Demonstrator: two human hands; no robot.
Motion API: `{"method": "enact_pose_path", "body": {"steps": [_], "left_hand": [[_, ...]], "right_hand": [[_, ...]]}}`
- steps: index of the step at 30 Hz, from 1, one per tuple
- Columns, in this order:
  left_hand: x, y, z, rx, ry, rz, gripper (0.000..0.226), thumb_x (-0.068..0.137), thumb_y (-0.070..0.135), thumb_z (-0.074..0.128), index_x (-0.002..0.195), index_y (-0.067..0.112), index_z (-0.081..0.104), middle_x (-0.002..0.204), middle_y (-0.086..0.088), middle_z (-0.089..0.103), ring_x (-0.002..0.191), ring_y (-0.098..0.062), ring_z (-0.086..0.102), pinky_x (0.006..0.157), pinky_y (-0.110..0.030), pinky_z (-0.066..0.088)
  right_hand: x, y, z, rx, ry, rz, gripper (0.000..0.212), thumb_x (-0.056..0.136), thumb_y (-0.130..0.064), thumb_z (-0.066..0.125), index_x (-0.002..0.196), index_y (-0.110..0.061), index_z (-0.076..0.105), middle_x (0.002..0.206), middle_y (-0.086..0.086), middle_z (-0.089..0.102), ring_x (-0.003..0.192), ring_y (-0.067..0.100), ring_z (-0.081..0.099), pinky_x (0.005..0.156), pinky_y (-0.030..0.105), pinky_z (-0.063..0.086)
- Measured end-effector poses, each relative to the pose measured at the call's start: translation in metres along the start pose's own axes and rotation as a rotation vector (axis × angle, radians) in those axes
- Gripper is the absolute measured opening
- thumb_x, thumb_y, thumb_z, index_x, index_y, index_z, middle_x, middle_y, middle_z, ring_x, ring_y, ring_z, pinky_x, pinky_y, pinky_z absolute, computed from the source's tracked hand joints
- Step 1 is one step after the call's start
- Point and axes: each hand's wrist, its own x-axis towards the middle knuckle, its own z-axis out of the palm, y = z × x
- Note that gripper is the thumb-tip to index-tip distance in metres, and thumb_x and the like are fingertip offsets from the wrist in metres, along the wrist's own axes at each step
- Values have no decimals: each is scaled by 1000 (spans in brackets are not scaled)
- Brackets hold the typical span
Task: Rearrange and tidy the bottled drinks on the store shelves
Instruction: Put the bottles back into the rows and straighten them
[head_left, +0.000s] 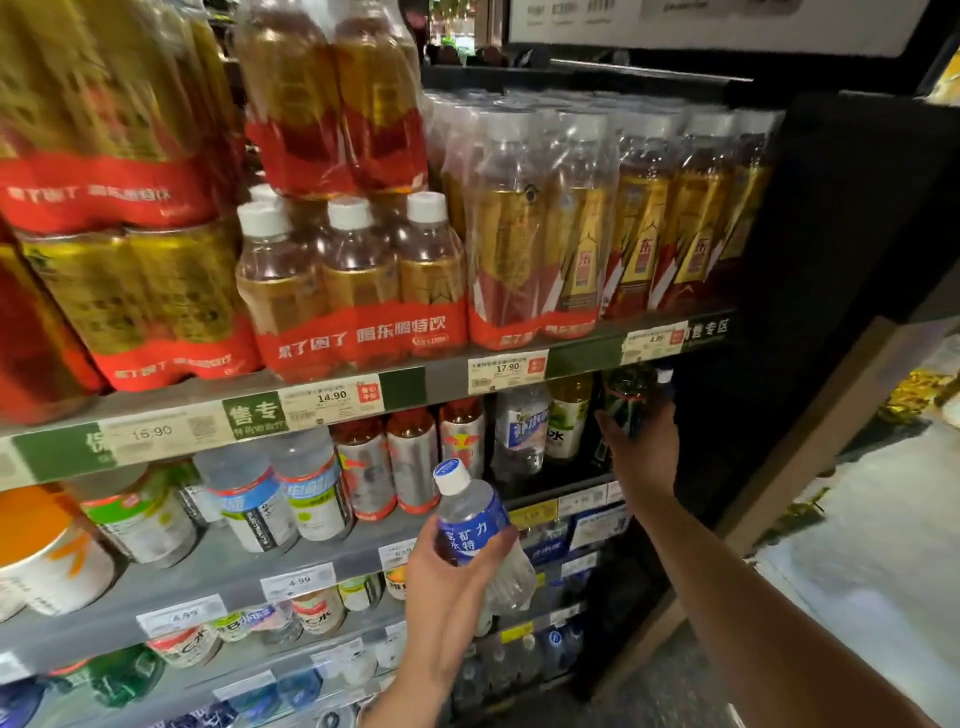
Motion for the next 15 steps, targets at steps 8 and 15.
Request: {"method": "enact_pose_path", "body": {"steps": [8, 15], "left_hand": [[9, -2, -13, -2, -15, -31, 65, 59, 28, 97, 113, 29, 61, 98, 13, 76, 88, -5, 72, 82, -29, 55], [16, 1, 25, 56, 0, 35, 54, 65, 21, 92, 109, 31, 63, 97, 14, 76, 85, 0, 71, 76, -20, 55]], "right_hand": [[16, 1, 6, -99, 52, 16, 53, 70, -32, 86, 108, -6, 60, 105, 16, 67, 97, 37, 63, 84, 48, 55], [13, -6, -20, -18, -11, 61, 64, 62, -56, 66, 111, -15, 62, 99, 5, 66, 94, 26, 63, 81, 41, 57]]}}
